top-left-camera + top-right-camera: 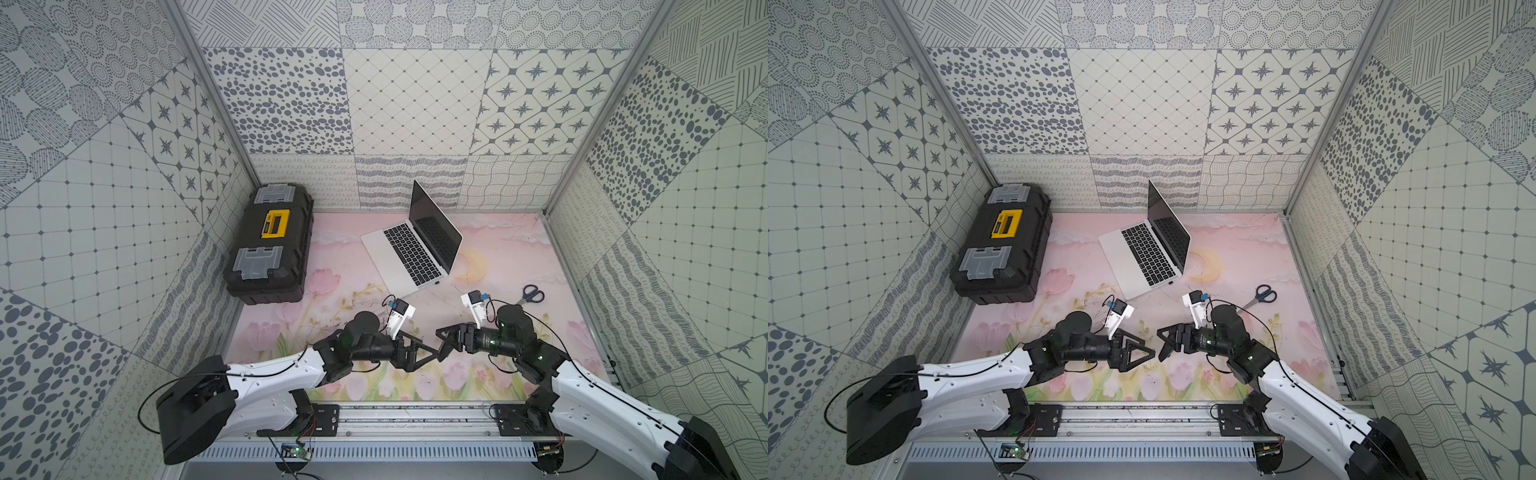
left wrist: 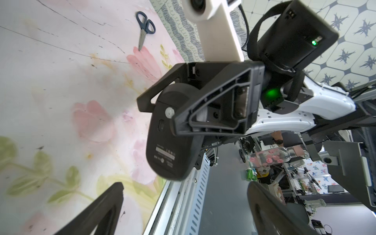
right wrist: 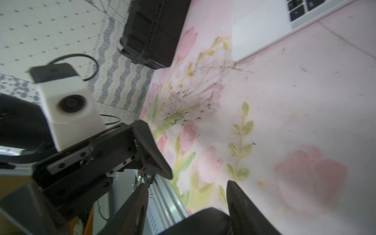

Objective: Insert the wireless mouse receiver into the laptop
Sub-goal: Place the mouse at the center of the board.

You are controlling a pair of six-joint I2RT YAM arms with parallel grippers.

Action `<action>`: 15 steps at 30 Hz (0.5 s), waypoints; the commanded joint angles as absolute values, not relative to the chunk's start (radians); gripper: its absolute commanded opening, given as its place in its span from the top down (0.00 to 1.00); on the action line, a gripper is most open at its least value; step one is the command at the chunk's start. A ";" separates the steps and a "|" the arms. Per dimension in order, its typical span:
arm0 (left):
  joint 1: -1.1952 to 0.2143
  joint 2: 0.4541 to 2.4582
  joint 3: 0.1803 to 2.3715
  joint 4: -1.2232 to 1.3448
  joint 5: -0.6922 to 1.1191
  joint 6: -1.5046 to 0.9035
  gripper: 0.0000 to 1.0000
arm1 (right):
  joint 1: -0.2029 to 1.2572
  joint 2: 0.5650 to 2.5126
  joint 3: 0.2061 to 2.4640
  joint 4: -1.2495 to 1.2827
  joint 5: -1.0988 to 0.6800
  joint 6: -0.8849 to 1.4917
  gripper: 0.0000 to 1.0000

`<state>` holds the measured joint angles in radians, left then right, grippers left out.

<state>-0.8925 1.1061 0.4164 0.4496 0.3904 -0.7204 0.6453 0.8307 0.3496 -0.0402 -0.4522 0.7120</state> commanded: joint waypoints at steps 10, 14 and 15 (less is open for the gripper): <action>-0.750 0.867 0.452 -0.090 -0.001 -0.438 0.02 | 0.838 1.402 0.755 -0.484 0.120 0.360 0.69; -0.742 0.884 0.456 -0.093 -0.051 -0.425 0.02 | 0.906 1.580 0.862 -0.506 0.198 0.297 0.66; -0.739 0.892 0.456 -0.089 -0.064 -0.419 0.01 | 0.923 1.622 0.887 -0.506 0.204 0.282 0.63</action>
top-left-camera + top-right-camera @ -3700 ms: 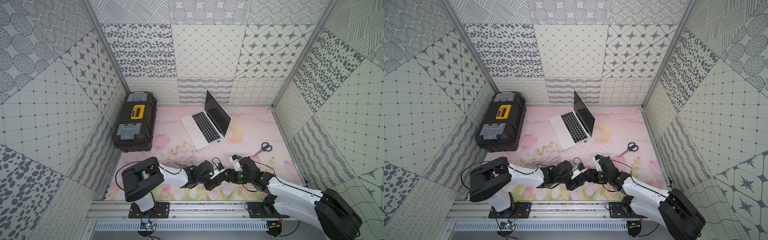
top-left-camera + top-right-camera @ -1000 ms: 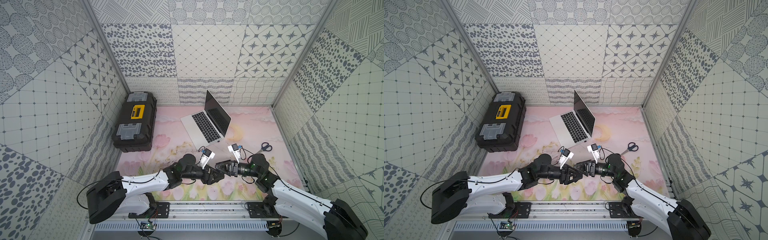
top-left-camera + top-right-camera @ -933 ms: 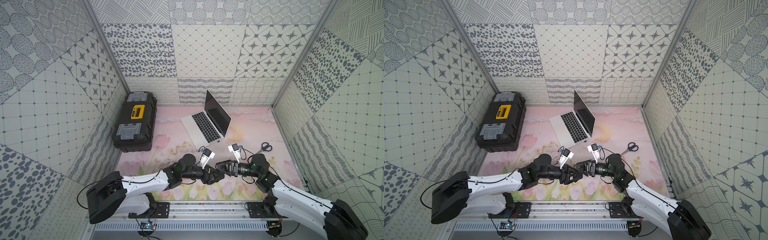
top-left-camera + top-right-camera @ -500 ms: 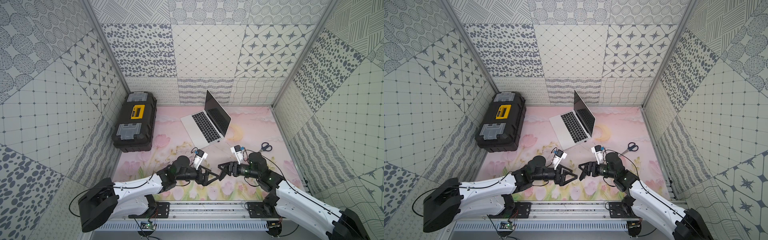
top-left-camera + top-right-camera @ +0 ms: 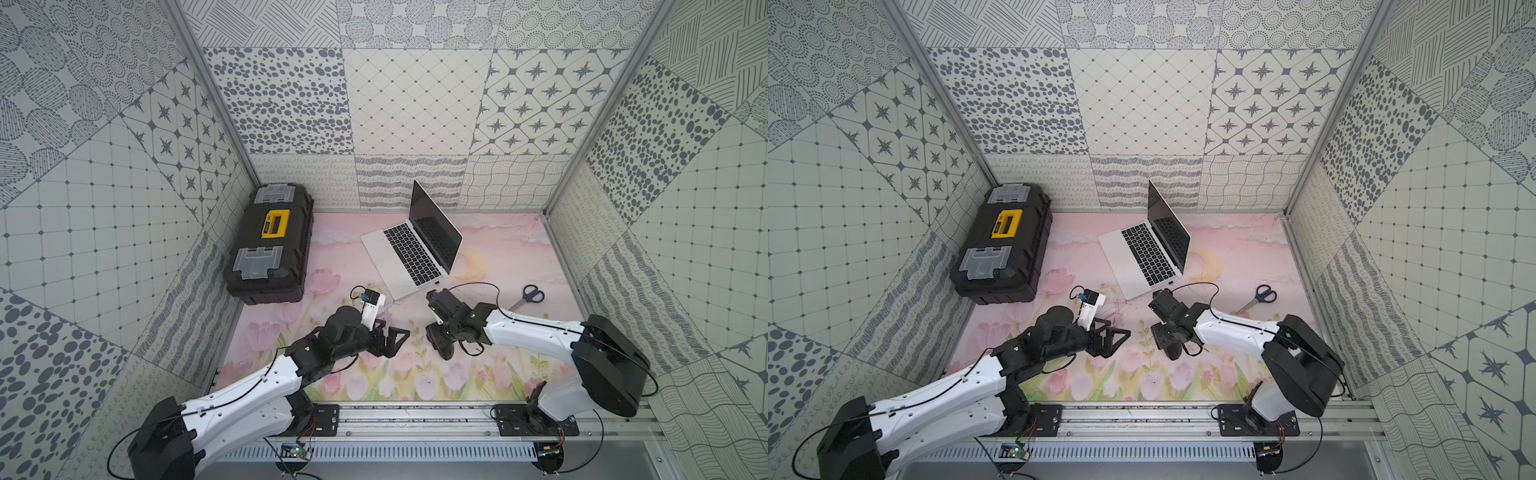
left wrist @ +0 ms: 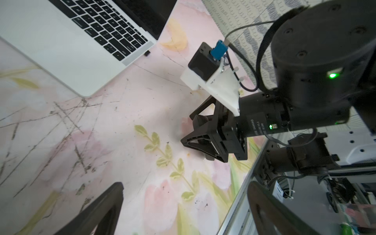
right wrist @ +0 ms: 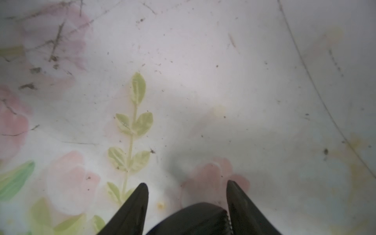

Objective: Insert the wireless mouse receiver into the laptop
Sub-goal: Place the mouse at the center of the board, then reset both arms

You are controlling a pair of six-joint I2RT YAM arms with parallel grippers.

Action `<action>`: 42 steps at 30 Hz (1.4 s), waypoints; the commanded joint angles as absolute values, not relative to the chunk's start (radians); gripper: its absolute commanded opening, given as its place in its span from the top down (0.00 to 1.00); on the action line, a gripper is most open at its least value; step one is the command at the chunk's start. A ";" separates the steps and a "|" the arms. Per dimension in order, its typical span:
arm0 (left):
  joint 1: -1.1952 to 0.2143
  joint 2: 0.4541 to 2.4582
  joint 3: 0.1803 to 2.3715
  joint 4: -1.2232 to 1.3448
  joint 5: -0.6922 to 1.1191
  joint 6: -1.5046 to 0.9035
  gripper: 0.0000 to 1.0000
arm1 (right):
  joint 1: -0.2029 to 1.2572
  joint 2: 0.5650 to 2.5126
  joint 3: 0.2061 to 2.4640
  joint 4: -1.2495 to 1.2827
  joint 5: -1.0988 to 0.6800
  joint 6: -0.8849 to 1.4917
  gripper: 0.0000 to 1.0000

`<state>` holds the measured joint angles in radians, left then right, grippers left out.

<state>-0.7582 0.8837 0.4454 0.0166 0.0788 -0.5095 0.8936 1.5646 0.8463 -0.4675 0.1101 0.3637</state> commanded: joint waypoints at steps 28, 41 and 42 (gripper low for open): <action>-0.127 1.066 0.194 0.708 -0.325 -0.127 0.01 | 0.134 1.064 0.566 -0.116 0.119 0.266 0.03; -0.063 1.582 0.388 0.855 -0.078 -0.033 0.01 | -0.023 1.476 0.378 0.848 -0.035 0.087 0.03; -0.035 1.574 0.403 0.898 -0.061 -0.061 0.01 | -0.020 1.542 0.384 0.895 -0.069 0.071 0.03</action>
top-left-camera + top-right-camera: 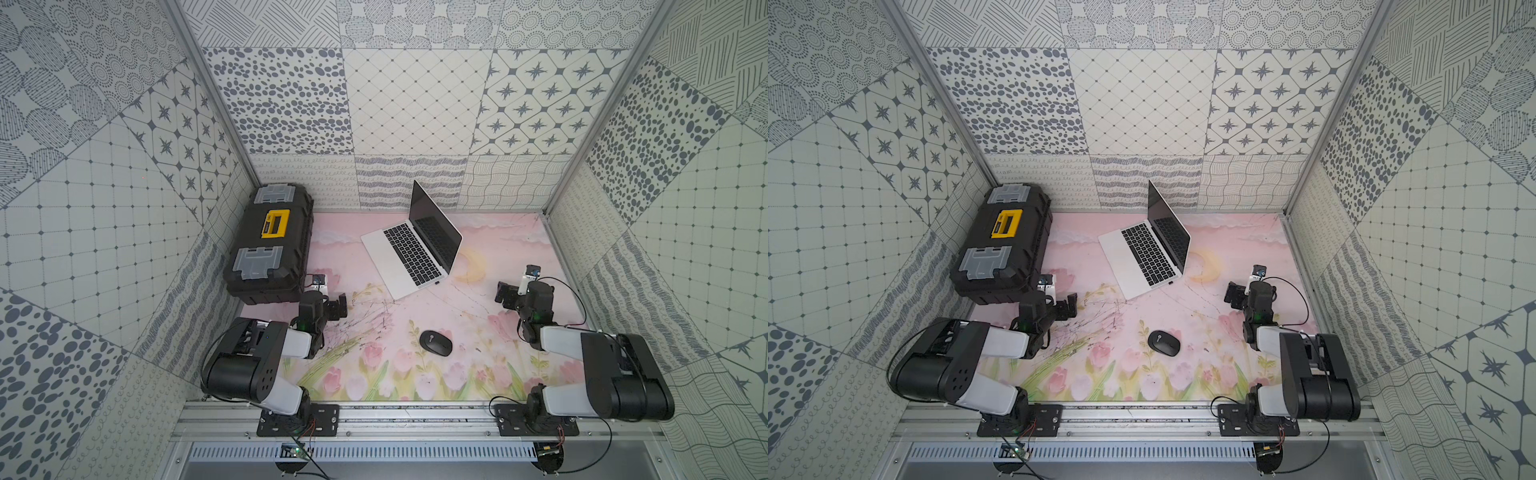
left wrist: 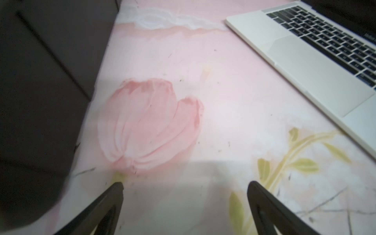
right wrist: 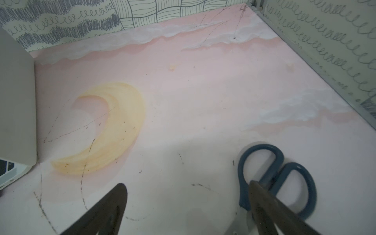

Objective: Insert the wireless mouse receiver into the laptop
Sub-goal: Reset both arms

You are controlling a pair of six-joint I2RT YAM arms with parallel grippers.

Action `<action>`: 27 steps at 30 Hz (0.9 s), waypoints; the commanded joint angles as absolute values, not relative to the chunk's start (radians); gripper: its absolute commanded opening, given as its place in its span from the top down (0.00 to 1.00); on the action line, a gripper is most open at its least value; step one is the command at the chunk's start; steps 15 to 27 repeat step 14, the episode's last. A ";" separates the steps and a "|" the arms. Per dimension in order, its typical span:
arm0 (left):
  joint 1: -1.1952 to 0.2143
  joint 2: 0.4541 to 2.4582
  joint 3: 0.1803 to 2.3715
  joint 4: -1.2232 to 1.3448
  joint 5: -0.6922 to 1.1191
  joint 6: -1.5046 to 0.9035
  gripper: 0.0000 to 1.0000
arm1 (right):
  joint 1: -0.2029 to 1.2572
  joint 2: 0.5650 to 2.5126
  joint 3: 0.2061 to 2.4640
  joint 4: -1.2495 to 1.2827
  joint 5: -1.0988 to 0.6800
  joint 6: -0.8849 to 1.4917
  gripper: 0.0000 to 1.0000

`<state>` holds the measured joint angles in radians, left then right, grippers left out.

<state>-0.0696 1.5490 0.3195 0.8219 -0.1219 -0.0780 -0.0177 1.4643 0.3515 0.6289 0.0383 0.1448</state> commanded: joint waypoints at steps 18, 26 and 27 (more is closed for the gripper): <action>-0.033 1.581 0.393 0.897 0.038 -0.014 0.02 | 0.009 1.571 0.399 0.897 -0.058 0.036 0.03; -0.033 1.581 0.393 0.897 0.038 -0.014 0.02 | 0.009 1.571 0.399 0.897 -0.058 0.036 0.03; -0.033 1.581 0.393 0.897 0.038 -0.014 0.02 | 0.009 1.571 0.399 0.897 -0.058 0.036 0.03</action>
